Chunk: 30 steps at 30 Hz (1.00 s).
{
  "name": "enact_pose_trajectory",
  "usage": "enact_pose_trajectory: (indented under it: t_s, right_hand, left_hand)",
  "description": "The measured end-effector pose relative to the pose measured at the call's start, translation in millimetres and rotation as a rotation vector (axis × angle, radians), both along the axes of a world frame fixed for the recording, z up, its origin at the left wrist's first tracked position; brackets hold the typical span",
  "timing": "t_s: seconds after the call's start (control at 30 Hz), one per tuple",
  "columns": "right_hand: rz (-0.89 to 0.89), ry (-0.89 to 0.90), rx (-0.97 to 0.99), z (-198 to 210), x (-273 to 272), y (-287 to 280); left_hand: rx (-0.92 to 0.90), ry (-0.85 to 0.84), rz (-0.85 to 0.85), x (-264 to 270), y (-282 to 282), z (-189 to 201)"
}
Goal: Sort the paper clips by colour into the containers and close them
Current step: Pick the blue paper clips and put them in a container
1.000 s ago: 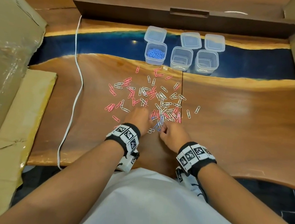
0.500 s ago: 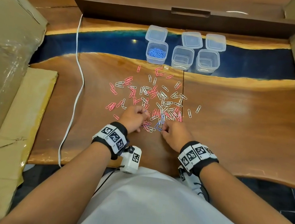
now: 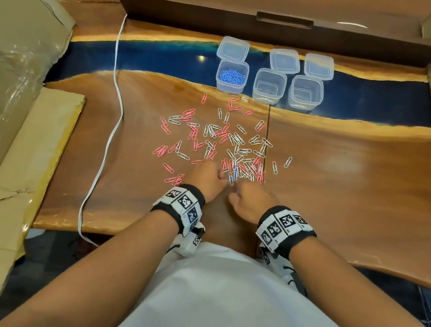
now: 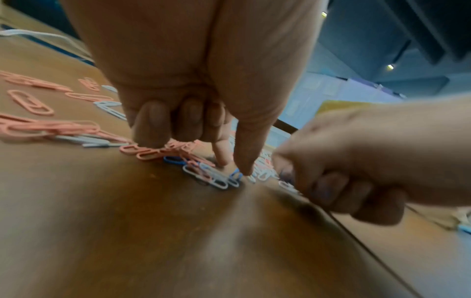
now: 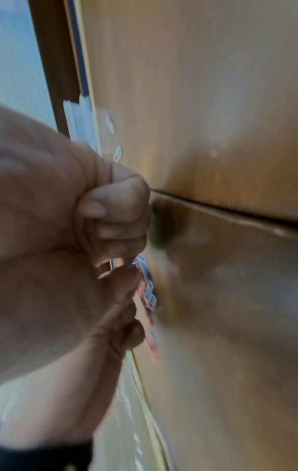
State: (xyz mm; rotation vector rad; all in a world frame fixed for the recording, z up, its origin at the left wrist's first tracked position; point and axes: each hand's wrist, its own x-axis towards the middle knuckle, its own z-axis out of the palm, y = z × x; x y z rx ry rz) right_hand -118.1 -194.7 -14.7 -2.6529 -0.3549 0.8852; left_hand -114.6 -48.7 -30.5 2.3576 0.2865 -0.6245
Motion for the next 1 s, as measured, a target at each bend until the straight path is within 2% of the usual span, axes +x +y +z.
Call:
enact_pose_trajectory:
  t_s: [0.07, 0.17, 0.23, 0.4, 0.5, 0.6, 0.67, 0.8, 1.0]
  right_hand:
    - [-0.221, 0.110, 0.171, 0.2, 8.3, -10.2]
    - [-0.768, 0.372, 0.599, 2.9, 20.8, -26.3]
    - [-0.917, 0.462, 0.803, 5.7, 24.6, -32.8]
    - [-0.889, 0.495, 0.882, -0.2, 30.7, -25.2]
    - [-0.770, 0.469, 0.795, -5.5, 35.8, -18.4]
    - [-0.535, 0.201, 0.575, -11.9, 40.5, -12.3]
    - [-0.385, 0.002, 0.405, -16.5, 41.2, -9.7]
    - [-0.270, -0.073, 0.198, -20.0, 38.9, -3.6]
    - [-0.265, -0.038, 0.186, -13.1, 39.5, 0.5]
  left_hand:
    - [0.054, -0.012, -0.055, 0.9, -3.5, -3.4]
    - [0.069, 0.005, -0.066, 4.5, -8.0, -0.4]
    - [0.050, 0.023, -0.056, 6.5, -9.7, 3.4]
    - [0.049, 0.054, -0.055, 6.0, -7.7, 11.2]
    - [-0.044, 0.071, 0.032, 4.4, -0.1, 16.8]
    - [-0.124, 0.053, 0.173, 4.9, 15.8, 17.8]
    - [-0.109, 0.007, 0.193, 2.6, 25.2, 15.0]
    - [0.002, -0.045, 0.066, -5.1, 25.3, 9.1]
    - [0.161, -0.174, -0.222, 0.7, 8.4, 9.8]
